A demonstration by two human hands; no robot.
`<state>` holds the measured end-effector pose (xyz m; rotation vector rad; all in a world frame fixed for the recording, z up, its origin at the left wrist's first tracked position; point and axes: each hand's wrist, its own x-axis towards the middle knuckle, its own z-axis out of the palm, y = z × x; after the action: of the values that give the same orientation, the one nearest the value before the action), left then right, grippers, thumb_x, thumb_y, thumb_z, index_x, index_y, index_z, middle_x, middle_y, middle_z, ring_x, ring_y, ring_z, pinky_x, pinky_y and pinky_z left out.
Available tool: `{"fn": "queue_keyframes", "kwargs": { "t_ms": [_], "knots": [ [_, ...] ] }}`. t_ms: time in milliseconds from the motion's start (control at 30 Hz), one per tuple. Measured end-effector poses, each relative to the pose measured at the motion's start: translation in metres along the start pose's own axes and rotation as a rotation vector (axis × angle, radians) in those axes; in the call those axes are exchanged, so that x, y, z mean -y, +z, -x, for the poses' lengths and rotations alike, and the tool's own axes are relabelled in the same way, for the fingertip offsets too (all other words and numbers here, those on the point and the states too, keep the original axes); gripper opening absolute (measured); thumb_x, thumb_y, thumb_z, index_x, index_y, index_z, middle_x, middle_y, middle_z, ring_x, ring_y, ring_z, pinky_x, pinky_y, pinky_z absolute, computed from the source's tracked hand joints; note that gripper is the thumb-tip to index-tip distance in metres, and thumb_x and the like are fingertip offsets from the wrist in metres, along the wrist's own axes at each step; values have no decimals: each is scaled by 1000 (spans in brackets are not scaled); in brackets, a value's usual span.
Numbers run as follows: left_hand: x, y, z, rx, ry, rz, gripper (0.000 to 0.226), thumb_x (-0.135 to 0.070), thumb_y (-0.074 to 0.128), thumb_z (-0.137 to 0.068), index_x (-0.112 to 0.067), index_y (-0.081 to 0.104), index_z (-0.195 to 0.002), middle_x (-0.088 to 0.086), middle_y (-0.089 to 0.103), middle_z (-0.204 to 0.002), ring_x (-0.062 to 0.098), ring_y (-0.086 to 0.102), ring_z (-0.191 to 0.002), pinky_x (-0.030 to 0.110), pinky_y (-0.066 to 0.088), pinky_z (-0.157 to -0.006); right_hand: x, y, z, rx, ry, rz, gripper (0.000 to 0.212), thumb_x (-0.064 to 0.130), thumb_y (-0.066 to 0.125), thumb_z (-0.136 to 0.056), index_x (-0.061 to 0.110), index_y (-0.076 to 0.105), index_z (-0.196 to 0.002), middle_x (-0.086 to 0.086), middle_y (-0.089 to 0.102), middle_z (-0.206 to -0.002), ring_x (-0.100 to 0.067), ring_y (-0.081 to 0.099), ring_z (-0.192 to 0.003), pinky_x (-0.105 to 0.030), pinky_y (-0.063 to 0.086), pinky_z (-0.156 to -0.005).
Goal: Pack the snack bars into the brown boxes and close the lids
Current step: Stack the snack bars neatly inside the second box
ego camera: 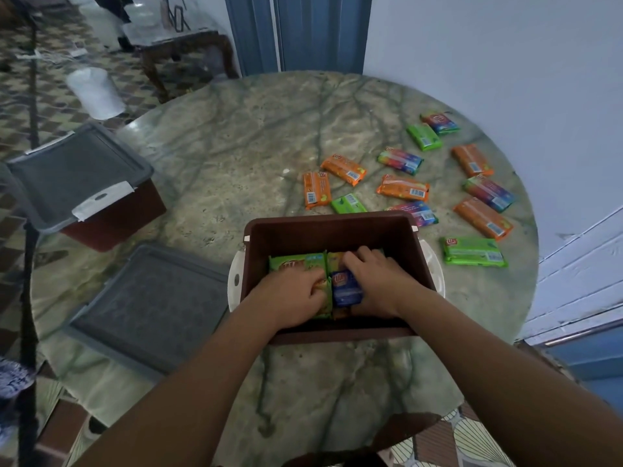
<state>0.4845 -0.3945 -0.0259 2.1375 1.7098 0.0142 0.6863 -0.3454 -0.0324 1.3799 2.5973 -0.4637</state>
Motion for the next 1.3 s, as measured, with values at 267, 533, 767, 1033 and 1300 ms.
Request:
{"fn": "queue_keyframes", "kwargs": {
  "t_ms": [267, 533, 767, 1033, 1300],
  "knots": [
    [5, 4, -1, -137, -29, -51, 47, -37, 55, -87, -25, 47, -131, 4, 42, -125, 26, 39, -113, 40, 41, -96, 2, -2, 3, -15, 20, 32, 85, 67, 78, -67, 26, 38, -130, -5, 40, -131, -31, 43, -118, -45, 41, -96],
    [6, 9, -4, 97, 13, -190, 81, -53, 82, -65, -25, 39, -128, 5, 38, -129, 26, 35, -119, 44, 40, -102, 3, -6, 4, -18, 29, 28, 84, 56, 80, -72, 25, 36, -136, -5, 34, -135, -30, 39, -122, -46, 40, -100],
    [9, 13, -5, 82, -23, -166, 92, -56, 83, -61, -26, 37, -134, 5, 38, -133, 27, 34, -122, 44, 38, -107, 4, -8, 4, -42, 34, 20, 79, 53, 79, -73, 25, 37, -133, -4, 37, -134, -30, 40, -121, -48, 42, -101],
    [7, 8, -5, 91, -15, -173, 90, -54, 81, -66, -26, 36, -138, 6, 37, -133, 28, 33, -125, 43, 37, -105, 5, -15, 8, -151, -21, -137, 64, 49, 72, -74, 34, 41, -127, 5, 48, -124, -22, 48, -106, -44, 48, -91],
    [7, 9, -3, 88, -16, -145, 92, -54, 81, -68, -26, 35, -143, 6, 38, -134, 27, 33, -124, 42, 36, -106, 3, -14, 16, -177, -49, -495, 26, 36, 53, -105, 38, 56, -131, 16, 69, -108, -6, 64, -96, -40, 56, -85]
  ]
}}
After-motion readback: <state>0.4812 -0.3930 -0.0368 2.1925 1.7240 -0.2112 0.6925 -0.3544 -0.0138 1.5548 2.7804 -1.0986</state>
